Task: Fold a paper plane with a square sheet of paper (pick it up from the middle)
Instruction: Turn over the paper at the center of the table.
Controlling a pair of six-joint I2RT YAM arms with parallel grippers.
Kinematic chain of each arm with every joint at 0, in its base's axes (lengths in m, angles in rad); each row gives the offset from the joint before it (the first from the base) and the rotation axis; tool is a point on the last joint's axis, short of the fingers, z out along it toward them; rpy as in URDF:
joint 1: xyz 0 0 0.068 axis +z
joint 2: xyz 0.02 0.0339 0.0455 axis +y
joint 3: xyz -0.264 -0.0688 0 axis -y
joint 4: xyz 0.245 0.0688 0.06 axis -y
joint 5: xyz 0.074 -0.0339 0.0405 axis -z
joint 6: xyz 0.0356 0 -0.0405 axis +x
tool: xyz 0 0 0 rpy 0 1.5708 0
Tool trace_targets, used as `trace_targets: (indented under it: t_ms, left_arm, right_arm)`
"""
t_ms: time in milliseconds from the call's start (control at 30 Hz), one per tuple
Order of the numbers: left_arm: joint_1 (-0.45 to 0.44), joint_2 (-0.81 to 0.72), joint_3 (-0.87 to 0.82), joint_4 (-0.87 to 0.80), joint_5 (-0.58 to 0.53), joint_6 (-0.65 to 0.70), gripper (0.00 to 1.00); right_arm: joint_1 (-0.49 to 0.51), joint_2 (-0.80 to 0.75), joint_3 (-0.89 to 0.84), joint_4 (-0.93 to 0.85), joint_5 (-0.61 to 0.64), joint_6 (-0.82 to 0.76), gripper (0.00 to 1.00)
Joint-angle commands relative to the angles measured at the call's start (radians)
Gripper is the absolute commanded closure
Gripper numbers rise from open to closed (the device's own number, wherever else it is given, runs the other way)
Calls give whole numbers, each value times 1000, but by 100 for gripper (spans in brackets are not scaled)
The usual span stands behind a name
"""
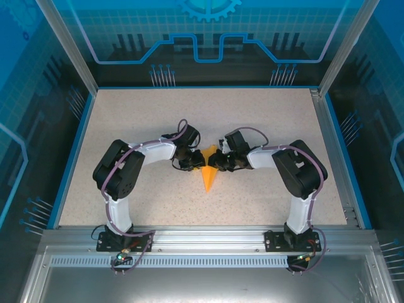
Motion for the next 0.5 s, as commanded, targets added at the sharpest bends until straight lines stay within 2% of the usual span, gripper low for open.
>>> trace_targets:
  t_ms: [0, 267, 467]
  left_arm:
    - [-2, -14, -26, 9, 10, -17, 76]
    - [-1, -76, -42, 24, -6, -11, 73]
    - [0, -189, -93, 63, -54, -1, 69]
  right_arm:
    - [5, 18, 35, -17, -25, -33, 87]
    - [4, -24, 70, -111, -2, -119, 98]
    - [9, -133, 125, -341, 146, -245, 98]
